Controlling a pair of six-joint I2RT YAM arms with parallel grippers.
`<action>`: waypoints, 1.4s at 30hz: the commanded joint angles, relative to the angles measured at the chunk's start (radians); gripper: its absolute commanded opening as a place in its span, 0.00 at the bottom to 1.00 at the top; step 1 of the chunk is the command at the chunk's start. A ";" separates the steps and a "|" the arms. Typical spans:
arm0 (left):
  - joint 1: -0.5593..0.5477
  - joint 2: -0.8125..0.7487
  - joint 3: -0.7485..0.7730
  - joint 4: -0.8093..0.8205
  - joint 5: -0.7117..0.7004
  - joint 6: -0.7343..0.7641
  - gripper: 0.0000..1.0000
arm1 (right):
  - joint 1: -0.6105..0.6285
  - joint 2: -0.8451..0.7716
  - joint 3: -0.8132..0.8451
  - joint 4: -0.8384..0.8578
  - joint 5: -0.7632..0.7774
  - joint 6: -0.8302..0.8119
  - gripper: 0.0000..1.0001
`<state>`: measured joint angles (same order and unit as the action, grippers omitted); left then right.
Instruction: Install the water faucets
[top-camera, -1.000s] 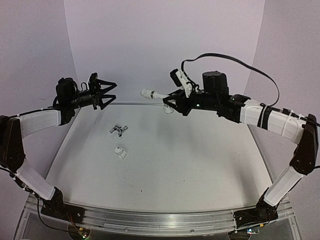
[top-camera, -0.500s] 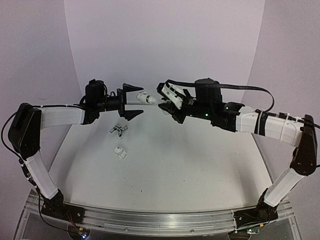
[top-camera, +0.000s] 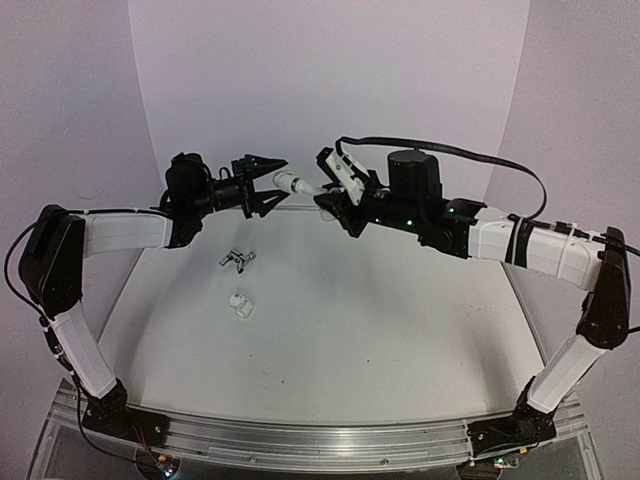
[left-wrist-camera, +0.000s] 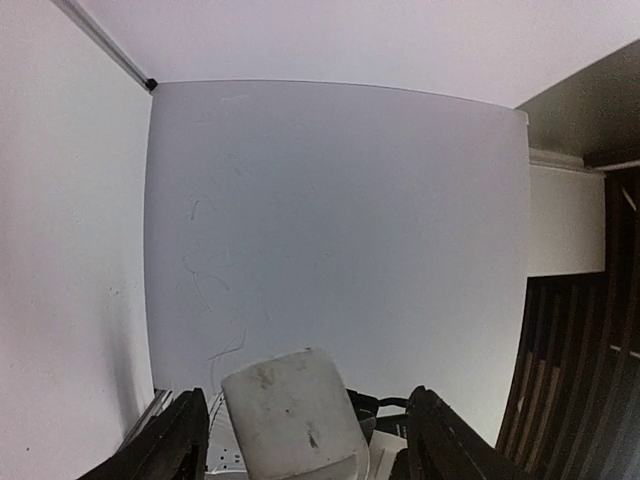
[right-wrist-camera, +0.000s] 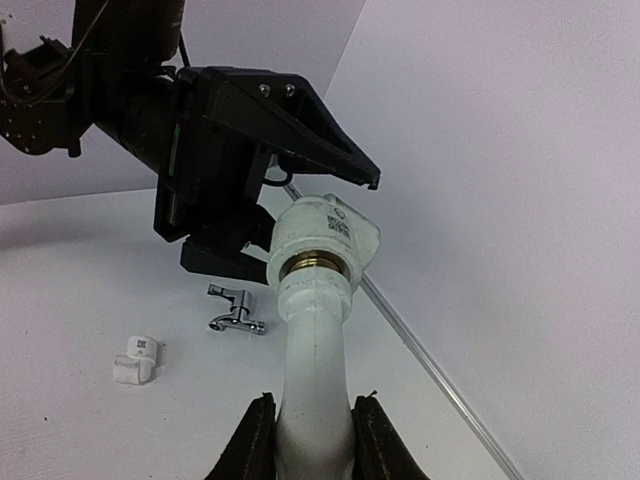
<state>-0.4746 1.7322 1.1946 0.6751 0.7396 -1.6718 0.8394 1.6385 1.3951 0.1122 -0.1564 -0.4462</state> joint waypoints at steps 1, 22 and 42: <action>-0.008 0.052 0.031 0.174 0.040 0.055 0.66 | 0.010 0.000 0.065 0.076 0.003 0.086 0.00; -0.009 0.314 0.274 1.030 0.472 0.464 0.01 | -0.027 0.007 0.071 0.255 -0.348 1.048 0.00; 0.190 -0.040 -0.179 0.532 0.189 0.553 0.99 | -0.059 -0.062 -0.013 0.100 -0.105 0.436 0.00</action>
<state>-0.3033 1.8542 1.0326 1.2895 0.9749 -1.1690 0.7776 1.6424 1.3724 0.1642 -0.3266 0.2490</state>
